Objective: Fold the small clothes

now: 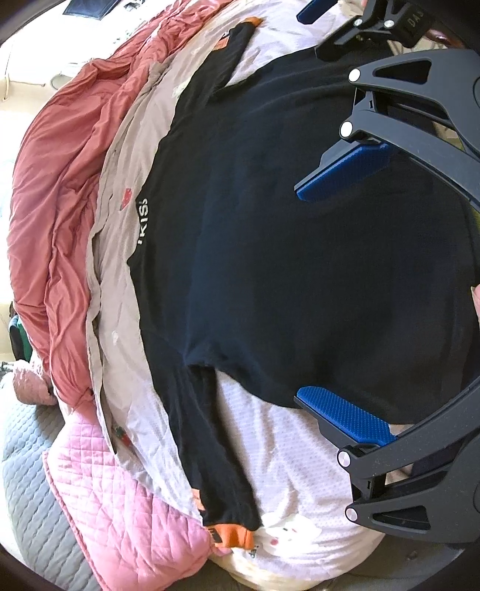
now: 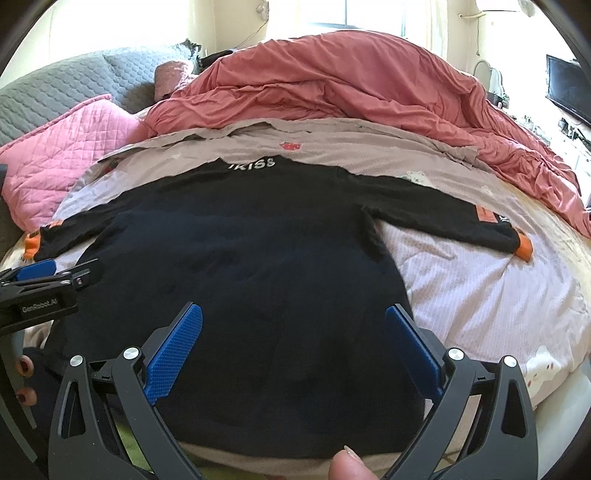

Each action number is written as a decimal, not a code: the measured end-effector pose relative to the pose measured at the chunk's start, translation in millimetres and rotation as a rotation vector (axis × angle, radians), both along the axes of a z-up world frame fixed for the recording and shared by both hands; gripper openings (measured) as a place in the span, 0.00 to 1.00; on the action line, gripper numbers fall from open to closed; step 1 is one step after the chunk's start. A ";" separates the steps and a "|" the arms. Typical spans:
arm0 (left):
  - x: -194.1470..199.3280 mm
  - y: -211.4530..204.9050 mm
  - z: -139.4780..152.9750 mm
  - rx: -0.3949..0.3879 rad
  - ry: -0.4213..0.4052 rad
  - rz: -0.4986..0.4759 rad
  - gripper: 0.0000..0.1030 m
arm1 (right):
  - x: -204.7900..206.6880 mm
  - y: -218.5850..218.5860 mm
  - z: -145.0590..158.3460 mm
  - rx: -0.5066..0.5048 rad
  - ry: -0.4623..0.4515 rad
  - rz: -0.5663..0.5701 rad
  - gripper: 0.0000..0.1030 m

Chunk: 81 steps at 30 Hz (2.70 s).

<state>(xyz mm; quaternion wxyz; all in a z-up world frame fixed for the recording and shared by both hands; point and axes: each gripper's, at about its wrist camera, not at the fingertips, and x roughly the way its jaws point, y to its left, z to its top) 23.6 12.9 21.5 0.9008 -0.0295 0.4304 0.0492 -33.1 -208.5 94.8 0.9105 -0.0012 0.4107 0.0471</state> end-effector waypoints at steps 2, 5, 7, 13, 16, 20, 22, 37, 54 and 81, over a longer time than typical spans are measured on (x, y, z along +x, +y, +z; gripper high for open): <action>7.0 -0.3 1.9 0.009 0.000 0.007 0.92 | 8.0 -4.7 -0.1 0.004 -0.001 -0.011 0.96; 18.4 -2.8 3.6 0.021 0.002 0.012 0.92 | 20.2 -10.1 0.8 0.005 -0.010 -0.018 0.96; 24.0 -4.9 3.0 0.026 0.004 0.013 0.92 | 28.0 -14.7 1.2 0.015 -0.013 -0.019 0.96; 47.7 -10.8 -0.8 0.034 0.023 0.015 0.92 | 52.7 -23.9 2.2 0.025 -0.024 -0.030 0.96; 54.6 -12.2 -3.2 0.039 0.029 0.014 0.92 | 64.8 -27.4 2.0 0.032 -0.028 -0.038 0.96; 68.2 -15.2 -5.8 0.041 0.040 0.019 0.92 | 81.2 -31.1 0.0 0.036 -0.027 -0.047 0.96; 74.5 -16.9 -6.5 0.041 0.043 0.018 0.92 | 90.3 -33.1 -2.4 0.034 -0.021 -0.050 0.96; 142.8 -34.7 -21.3 0.031 0.075 0.011 0.92 | 142.0 -78.1 -28.5 -0.021 0.013 -0.157 0.96; 216.1 -46.5 -58.6 0.058 0.124 0.033 0.92 | 173.9 -280.1 -52.7 -0.069 0.090 -0.578 0.96; 199.3 -26.3 -61.0 -0.095 0.034 -0.098 0.92 | 166.4 -327.6 -26.5 0.169 0.004 -0.475 0.00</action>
